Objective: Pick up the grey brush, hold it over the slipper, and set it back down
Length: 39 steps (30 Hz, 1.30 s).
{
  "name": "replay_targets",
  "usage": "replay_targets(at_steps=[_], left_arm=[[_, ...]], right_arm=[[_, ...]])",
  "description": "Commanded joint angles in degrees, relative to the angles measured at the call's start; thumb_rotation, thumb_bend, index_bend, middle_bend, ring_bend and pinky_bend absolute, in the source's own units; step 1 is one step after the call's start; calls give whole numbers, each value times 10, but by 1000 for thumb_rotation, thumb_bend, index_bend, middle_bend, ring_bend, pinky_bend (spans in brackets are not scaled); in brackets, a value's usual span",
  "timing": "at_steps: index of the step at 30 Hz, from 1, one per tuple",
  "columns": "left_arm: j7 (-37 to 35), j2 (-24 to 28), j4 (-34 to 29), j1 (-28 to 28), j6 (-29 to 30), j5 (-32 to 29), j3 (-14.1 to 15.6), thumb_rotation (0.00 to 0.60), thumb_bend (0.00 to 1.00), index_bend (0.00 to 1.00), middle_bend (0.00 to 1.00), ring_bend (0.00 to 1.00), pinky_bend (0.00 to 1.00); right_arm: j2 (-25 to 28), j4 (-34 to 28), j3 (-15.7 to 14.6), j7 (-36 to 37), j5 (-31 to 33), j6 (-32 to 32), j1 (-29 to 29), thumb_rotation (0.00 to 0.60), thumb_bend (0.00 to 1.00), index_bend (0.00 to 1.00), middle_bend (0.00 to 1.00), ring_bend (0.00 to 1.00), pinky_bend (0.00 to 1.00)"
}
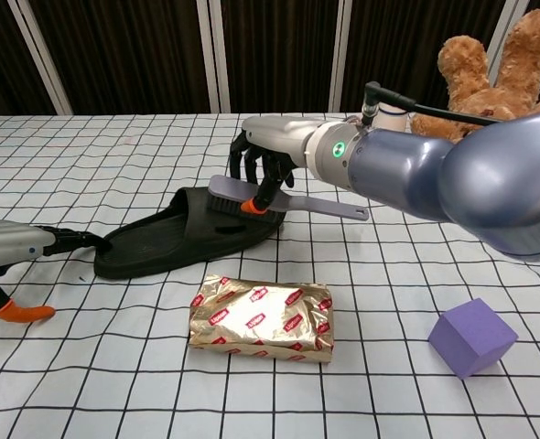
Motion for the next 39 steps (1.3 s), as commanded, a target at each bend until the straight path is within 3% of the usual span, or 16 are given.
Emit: replay_targets(at_steps=[1,9,28,36,39], left_arm=[[2,1,-4,-1,2,1,0,524,509,0,0,0,29],[10,4,-13,2,8,0,4,519,509,0,0,0,29],[4,4,-4,4,9,-4,8,524,509,0,0,0,29],[-1,6,-10,6,25,6,7,523,507,0,0,0,29],[-23,8,-16,13,63,39,9,507,399,0,0,0,29]], right_arm=[[1,-25,-1,-10,-5,12,2,600,463,823,637,528,573],[-3,-61,-10,-32,-4,30,3,600,466,823,636,528,573],[-8,45,-8,-3,29,-8,-8,600,467,823,637,528,574],[8,33,-7,-1,23,-1,-16,600,467,823,637,528,573],[26,-6,-10,-9,6,22,-24,600,467,823,636,528,573]])
